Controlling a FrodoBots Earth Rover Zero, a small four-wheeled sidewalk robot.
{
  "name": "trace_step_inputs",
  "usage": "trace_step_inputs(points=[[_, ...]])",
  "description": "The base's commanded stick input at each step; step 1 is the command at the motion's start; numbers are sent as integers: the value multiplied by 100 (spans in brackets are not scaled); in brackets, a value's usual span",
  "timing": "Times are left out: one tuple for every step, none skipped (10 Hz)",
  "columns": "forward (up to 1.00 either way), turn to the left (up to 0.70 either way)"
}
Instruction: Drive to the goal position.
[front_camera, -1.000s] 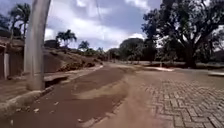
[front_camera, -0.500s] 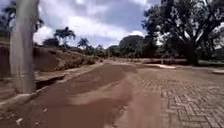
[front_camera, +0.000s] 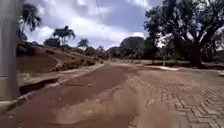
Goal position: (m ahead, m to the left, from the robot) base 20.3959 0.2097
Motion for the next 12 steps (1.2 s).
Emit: trace_step_inputs(points=[[85, 0], [85, 0], [85, 0], [85, 0], [85, 0], [85, 0], [85, 0], [85, 0], [85, 0], [85, 0], [85, 0], [85, 0]])
